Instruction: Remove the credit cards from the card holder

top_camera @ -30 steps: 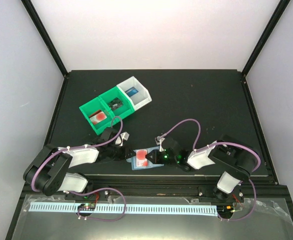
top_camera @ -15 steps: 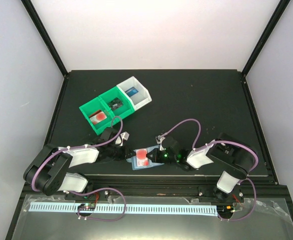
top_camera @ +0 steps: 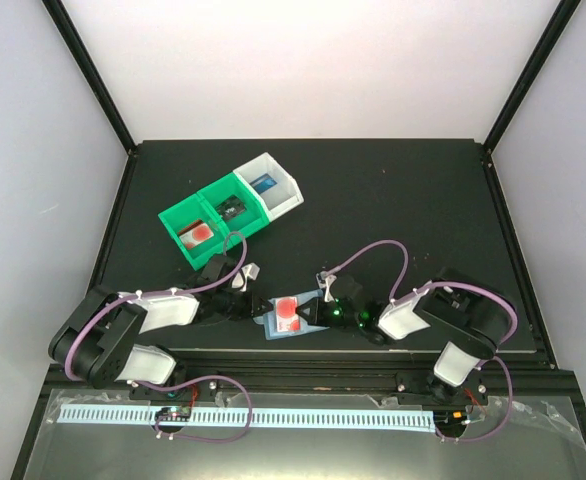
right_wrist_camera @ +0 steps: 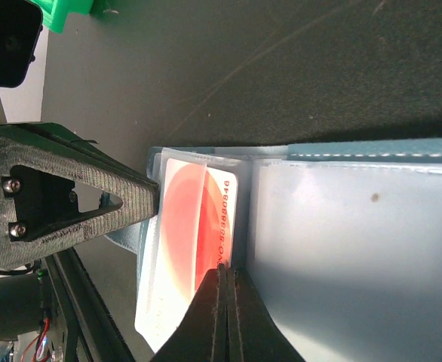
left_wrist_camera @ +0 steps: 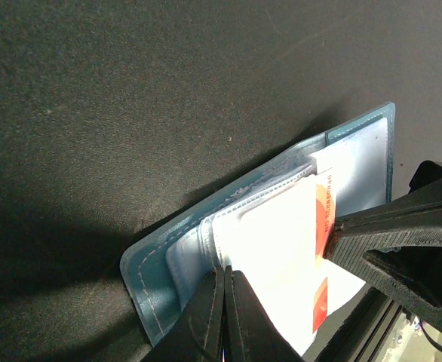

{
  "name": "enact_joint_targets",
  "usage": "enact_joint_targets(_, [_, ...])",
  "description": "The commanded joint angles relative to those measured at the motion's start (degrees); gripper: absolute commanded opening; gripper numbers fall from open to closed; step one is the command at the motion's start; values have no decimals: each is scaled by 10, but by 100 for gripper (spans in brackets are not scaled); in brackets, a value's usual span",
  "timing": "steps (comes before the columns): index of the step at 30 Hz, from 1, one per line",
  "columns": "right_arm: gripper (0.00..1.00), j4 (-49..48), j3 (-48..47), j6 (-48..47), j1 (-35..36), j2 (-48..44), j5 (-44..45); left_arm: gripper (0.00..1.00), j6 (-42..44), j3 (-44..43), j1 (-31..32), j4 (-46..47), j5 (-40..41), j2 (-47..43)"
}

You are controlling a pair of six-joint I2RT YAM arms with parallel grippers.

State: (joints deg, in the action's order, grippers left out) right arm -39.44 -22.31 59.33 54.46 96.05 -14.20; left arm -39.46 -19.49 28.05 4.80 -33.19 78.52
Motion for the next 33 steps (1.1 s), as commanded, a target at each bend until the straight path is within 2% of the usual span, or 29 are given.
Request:
enact_joint_targets(1, [1, -1, 17, -3, -8, -16, 13, 2, 10, 7, 7, -46, 44, 26])
enact_joint_targets(7, [1, 7, 13, -7, -10, -20, 4, 1, 12, 3, 7, -47, 45, 30])
enact_joint_targets(15, [18, 8, -4, -10, -12, -2, -7, 2, 13, 2, 7, -47, 43, 32])
enact_joint_targets(22, [19, 2, -13, -9, -17, 18, -19, 2, 12, 2, 8, -42, 38, 32])
enact_joint_targets(25, [17, 1, -13, -10, -19, 19, -22, 2, 11, 2, 8, -37, 35, 33])
enact_joint_targets(30, [1, 2, 1, -11, -27, 1, -12, 2, 11, -3, 7, -38, 33, 38])
enact_joint_targets(33, [1, 10, 15, -12, -31, -27, 4, 2, 12, -7, 8, -38, 32, 41])
